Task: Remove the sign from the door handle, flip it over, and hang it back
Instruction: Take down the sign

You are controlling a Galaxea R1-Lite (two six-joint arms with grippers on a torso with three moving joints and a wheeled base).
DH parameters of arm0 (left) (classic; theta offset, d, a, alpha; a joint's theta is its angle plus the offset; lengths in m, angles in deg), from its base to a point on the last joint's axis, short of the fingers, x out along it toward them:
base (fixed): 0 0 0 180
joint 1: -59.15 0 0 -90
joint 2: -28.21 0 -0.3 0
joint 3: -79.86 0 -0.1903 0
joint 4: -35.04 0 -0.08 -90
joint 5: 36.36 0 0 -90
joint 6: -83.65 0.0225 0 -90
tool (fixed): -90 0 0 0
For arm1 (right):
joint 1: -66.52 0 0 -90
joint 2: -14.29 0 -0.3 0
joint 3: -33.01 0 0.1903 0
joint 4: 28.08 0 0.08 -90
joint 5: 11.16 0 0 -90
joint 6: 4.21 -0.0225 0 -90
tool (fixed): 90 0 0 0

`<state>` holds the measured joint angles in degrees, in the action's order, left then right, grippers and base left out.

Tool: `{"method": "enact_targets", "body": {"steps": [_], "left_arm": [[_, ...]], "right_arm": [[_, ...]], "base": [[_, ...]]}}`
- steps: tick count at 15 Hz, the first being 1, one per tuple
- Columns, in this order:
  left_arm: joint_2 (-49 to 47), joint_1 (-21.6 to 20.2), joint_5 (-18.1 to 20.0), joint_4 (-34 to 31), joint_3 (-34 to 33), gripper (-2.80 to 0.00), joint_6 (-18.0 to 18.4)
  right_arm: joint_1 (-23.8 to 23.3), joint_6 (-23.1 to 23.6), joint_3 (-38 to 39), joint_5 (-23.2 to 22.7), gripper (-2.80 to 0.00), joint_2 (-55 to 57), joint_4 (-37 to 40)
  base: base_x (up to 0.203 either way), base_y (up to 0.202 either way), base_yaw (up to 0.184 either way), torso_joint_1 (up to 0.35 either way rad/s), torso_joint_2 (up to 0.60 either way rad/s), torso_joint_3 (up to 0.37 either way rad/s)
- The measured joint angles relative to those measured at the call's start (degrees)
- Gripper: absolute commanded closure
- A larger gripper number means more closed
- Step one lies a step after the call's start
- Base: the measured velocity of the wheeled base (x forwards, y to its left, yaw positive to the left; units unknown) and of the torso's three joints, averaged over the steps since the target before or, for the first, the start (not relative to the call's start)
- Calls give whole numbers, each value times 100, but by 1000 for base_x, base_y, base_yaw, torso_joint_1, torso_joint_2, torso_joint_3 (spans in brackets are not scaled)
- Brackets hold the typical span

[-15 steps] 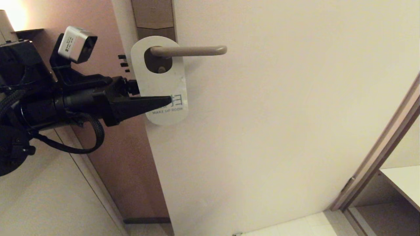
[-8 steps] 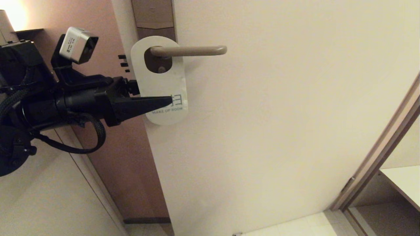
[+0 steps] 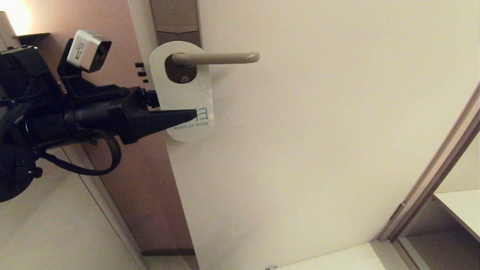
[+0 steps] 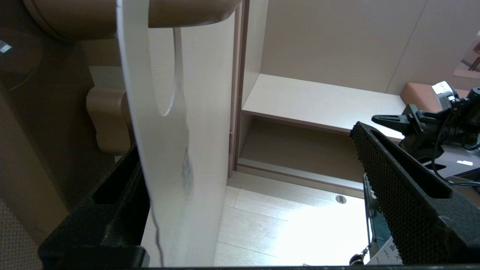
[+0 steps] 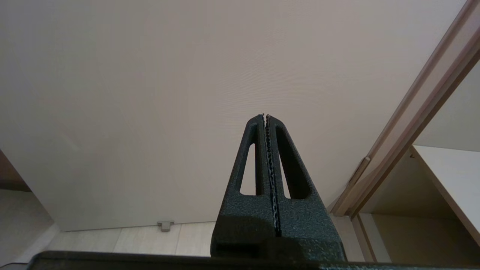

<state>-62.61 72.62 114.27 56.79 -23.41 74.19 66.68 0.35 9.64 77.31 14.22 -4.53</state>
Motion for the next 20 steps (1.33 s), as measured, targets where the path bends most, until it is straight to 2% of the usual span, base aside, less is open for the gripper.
{"method": "enact_targets", "body": {"steps": [6,7,20], "left_arm": [[-6,-2,-14,63,-20,-280,47],[-11,-2,-14,120,-22,0,48],[-11,11,-20,177,-100,0,46]], "right_arm": [[0,-2,0,0,0,0,0],[0,3,0,-2,0,0,2],[0,-3,0,-2,0,0,0]], "base": [[0,0,0,0,0,0],[0,0,0,0,0,0],[0,0,0,0,0,0]]}}
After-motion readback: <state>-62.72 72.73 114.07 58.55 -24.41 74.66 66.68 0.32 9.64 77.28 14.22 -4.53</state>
